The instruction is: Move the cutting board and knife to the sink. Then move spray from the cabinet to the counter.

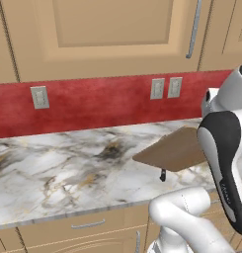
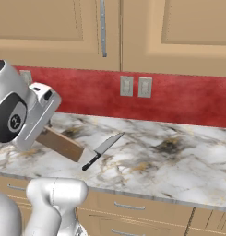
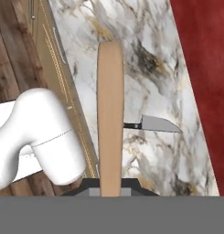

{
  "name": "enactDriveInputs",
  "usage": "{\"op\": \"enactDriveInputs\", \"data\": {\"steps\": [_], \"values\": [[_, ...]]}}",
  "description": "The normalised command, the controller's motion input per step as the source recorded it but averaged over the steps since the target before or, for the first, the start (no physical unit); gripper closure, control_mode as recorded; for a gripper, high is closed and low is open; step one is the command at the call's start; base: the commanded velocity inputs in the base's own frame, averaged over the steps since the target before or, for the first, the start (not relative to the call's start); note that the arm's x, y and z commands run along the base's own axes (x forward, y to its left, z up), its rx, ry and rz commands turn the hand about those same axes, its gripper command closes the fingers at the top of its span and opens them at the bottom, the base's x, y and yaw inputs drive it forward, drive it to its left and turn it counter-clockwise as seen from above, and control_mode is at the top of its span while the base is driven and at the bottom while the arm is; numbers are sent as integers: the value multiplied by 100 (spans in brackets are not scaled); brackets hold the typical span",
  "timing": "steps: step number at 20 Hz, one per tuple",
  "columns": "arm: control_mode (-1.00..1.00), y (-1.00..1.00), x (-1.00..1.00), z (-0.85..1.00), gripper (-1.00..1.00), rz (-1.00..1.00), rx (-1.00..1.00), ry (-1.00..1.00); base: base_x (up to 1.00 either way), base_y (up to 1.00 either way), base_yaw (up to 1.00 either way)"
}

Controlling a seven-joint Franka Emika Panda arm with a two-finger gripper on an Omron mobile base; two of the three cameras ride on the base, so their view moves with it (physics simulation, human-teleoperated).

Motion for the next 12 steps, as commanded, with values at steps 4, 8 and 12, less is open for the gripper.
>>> {"op": "enactDriveInputs", "data": {"steps": [4,8,12], "values": [[-100,-37,0,-1,100,4,5,0,0,0,0],[-100,-16,13,0,100,1,6,0,0,0,0],[-100,0,14,0,100,0,0,0,0,0,0]]}}
